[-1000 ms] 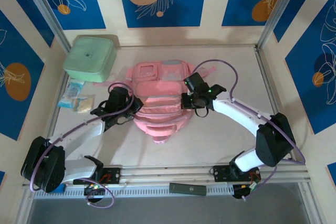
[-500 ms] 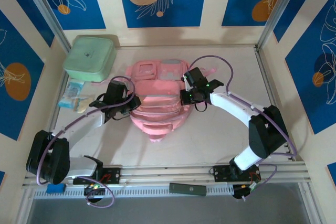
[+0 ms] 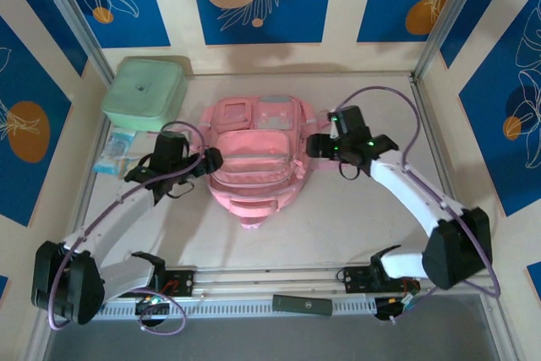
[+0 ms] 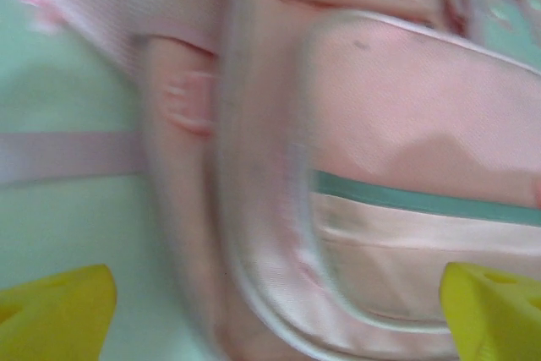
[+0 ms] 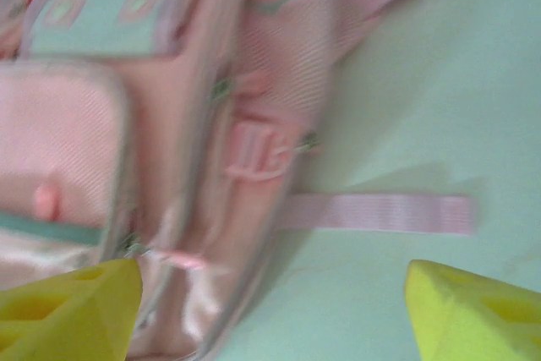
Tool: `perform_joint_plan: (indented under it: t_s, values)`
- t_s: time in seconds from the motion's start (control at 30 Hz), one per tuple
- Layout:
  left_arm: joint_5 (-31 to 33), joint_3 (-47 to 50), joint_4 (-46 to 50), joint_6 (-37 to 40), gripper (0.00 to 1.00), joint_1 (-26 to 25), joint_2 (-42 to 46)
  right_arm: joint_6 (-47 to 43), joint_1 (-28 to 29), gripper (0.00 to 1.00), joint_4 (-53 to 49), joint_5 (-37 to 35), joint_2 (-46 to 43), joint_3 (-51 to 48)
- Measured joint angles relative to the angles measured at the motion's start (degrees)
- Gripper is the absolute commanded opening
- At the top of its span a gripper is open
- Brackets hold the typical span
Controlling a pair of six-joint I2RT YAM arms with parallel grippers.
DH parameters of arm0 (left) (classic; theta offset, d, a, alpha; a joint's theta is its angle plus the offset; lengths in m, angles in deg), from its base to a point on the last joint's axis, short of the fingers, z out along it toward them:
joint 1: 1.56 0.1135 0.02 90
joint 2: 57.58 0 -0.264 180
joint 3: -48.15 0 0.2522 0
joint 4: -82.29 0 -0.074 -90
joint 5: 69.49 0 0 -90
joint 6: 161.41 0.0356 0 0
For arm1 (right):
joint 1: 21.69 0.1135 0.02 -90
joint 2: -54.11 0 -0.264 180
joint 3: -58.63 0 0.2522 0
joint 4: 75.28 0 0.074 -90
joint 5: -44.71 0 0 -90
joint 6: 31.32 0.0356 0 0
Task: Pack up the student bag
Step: Reset both arms
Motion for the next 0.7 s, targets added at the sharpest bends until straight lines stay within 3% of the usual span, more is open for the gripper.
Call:
perform_joint_plan:
  t_s: [0.17, 0.3, 0.5, 0.7]
  values:
    - [13.2, 0.8, -0.5, 7.6, 0.99, 9.7, -0.5, 0.8, -9.6, 0.95, 8.2, -8.2, -4.3, -7.1]
    - [18.8, 6.9, -14.8, 16.2, 0.99, 14.9, -5.2, -1.5, -16.6, 0.99, 20.2, -11.8, 0.4, -13.9]
    - [16.3, 20.0, -40.9, 26.9, 0.99, 15.9, -14.6, -8.4, -20.5, 0.99, 39.1, -7.3, 9.5, -22.9]
    - [6.9, 21.0, -60.7, 31.0, 0.99, 16.2, -20.7, -14.3, -21.4, 0.99, 53.8, 4.5, 13.6, -25.8]
